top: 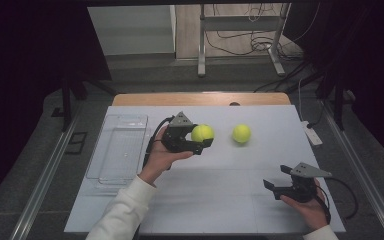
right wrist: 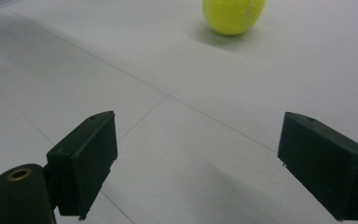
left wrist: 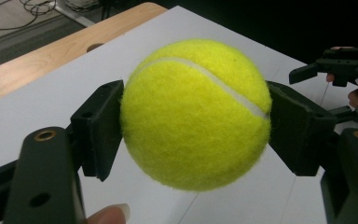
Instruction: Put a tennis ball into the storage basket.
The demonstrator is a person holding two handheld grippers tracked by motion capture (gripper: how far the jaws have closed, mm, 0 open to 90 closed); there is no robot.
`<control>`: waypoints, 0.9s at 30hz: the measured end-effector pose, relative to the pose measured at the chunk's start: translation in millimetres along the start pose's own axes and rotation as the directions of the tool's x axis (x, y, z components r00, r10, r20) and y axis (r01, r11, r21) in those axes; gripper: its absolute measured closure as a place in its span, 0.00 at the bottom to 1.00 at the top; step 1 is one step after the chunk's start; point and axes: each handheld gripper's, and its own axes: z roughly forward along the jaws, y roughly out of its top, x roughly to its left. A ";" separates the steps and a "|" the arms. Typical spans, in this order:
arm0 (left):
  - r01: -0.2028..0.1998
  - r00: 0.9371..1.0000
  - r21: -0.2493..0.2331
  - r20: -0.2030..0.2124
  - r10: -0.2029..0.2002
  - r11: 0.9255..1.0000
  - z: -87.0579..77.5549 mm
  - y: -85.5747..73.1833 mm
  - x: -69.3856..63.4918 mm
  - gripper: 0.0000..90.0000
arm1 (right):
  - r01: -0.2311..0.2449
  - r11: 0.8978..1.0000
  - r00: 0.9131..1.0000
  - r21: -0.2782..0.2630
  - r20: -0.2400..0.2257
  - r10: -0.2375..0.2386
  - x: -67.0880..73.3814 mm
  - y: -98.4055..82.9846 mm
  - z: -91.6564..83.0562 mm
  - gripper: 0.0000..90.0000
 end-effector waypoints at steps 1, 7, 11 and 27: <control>0.000 1.000 0.000 0.000 0.000 1.000 0.0 0.0 0.0 0.30 | 0.000 1.000 1.000 0.000 0.000 0.000 0.0 0.0 0.0 0.14; 0.007 1.000 -0.018 -0.005 -0.007 1.000 -6.9 1.5 3.2 0.30 | 0.000 1.000 1.000 -0.001 0.000 0.000 0.0 0.1 -0.1 0.14; 0.007 1.000 -0.026 -0.010 -0.008 1.000 -9.8 2.1 4.4 0.30 | 0.000 1.000 1.000 0.000 0.001 0.000 0.1 0.1 -0.1 0.14; 0.019 0.999 -0.058 -0.034 -0.021 0.998 -22.1 3.1 12.4 0.30 | -0.001 1.000 1.000 -0.003 0.003 0.001 0.0 0.4 -0.8 0.14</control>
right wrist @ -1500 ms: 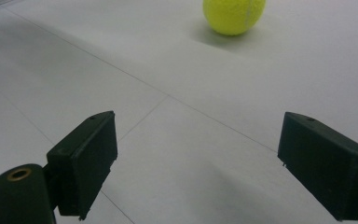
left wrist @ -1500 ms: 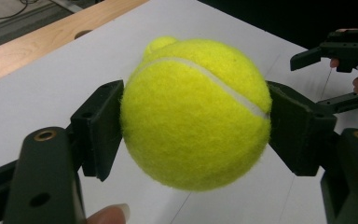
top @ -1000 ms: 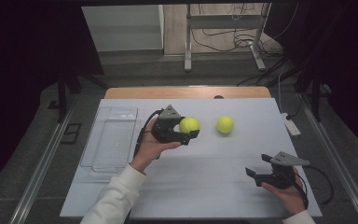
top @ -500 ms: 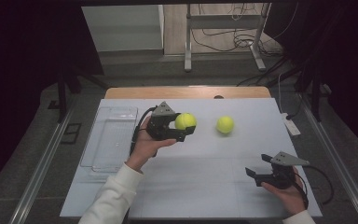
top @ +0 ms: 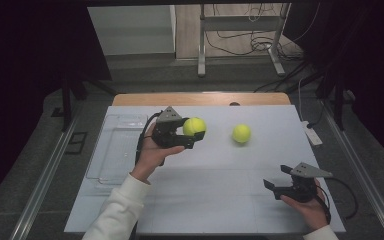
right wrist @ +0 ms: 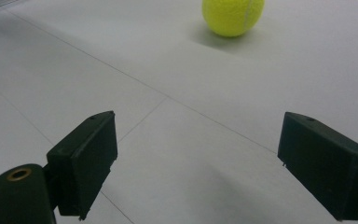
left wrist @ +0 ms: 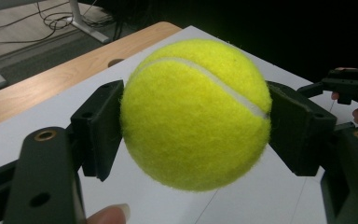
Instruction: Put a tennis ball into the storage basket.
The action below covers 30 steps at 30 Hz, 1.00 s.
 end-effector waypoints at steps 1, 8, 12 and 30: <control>0.000 1.000 0.000 0.000 0.000 1.000 0.0 0.0 0.0 0.30 | 0.000 1.000 1.000 0.000 0.000 0.000 0.0 0.0 0.0 0.14; 0.004 1.000 -0.008 -0.019 -0.004 1.000 -4.5 0.4 4.0 0.30 | 0.000 1.000 1.000 -0.002 0.001 0.000 0.2 0.1 -0.3 0.14; -0.005 0.999 -0.004 -0.045 0.004 1.000 -6.3 0.3 5.4 0.30 | 0.000 1.000 1.000 0.000 0.000 0.000 0.1 0.1 -0.1 0.14; 0.013 0.997 -0.023 -0.070 -0.015 1.000 -15.0 0.3 14.1 0.30 | 0.001 1.000 1.000 0.001 0.001 -0.001 0.1 0.1 -0.2 0.14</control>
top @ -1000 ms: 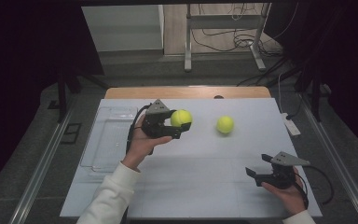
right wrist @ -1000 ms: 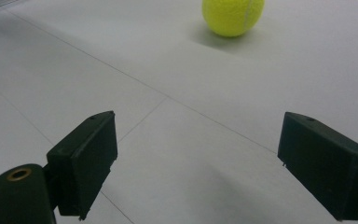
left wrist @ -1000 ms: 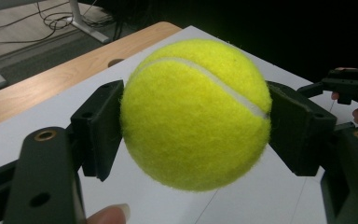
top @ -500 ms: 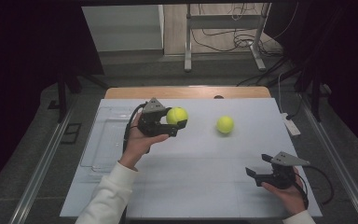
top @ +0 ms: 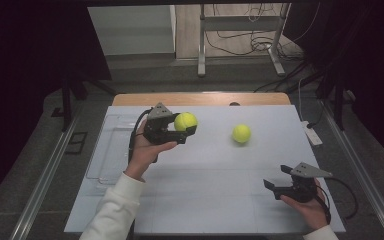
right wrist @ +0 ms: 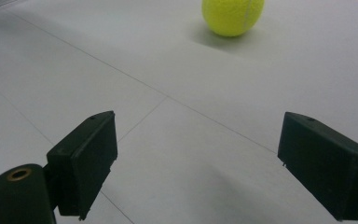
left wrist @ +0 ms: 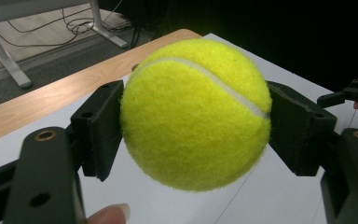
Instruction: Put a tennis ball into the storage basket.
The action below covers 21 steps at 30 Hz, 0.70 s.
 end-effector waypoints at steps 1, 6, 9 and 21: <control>0.002 1.000 -0.002 -0.003 -0.002 1.000 -0.4 0.0 0.4 0.30 | 0.000 1.000 1.000 0.000 0.000 0.000 0.0 0.0 0.0 0.14; 0.008 1.000 -0.004 -0.020 -0.008 1.000 -3.1 -0.6 4.5 0.30 | -0.002 1.000 1.000 -0.001 0.000 0.002 -0.3 -0.1 0.0 0.14; 0.005 0.999 -0.002 -0.036 -0.005 1.000 -3.7 -1.1 6.5 0.30 | -0.002 1.000 1.000 -0.002 -0.001 0.002 -0.1 0.0 -0.2 0.14; 0.035 0.997 -0.019 -0.071 -0.037 0.999 -12.9 -2.8 19.3 0.30 | -0.004 1.000 1.000 -0.007 -0.002 0.004 -0.4 -0.1 -0.4 0.14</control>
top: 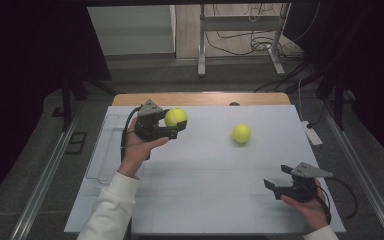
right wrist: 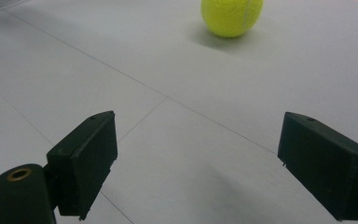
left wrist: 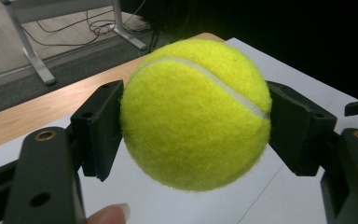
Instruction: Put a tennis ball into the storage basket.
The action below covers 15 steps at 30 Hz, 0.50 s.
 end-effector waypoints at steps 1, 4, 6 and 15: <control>0.000 1.000 0.000 0.000 0.000 1.000 0.0 0.0 0.0 0.30 | 0.000 1.000 1.000 0.000 0.000 0.000 0.0 0.0 0.0 0.14; 0.009 1.000 0.000 -0.006 -0.009 1.000 -1.3 -0.8 3.5 0.30 | -0.002 1.000 1.000 -0.004 0.006 0.002 -0.6 0.0 -0.7 0.14; 0.013 1.000 0.000 -0.015 -0.013 1.000 -1.8 -1.3 6.1 0.30 | -0.003 1.000 1.000 -0.001 0.005 0.003 -0.5 -0.1 -0.5 0.14; 0.033 0.999 -0.008 -0.034 -0.034 0.999 -6.1 -2.6 13.8 0.30 | -0.004 1.000 1.000 -0.003 0.004 0.004 -0.4 0.0 -0.7 0.14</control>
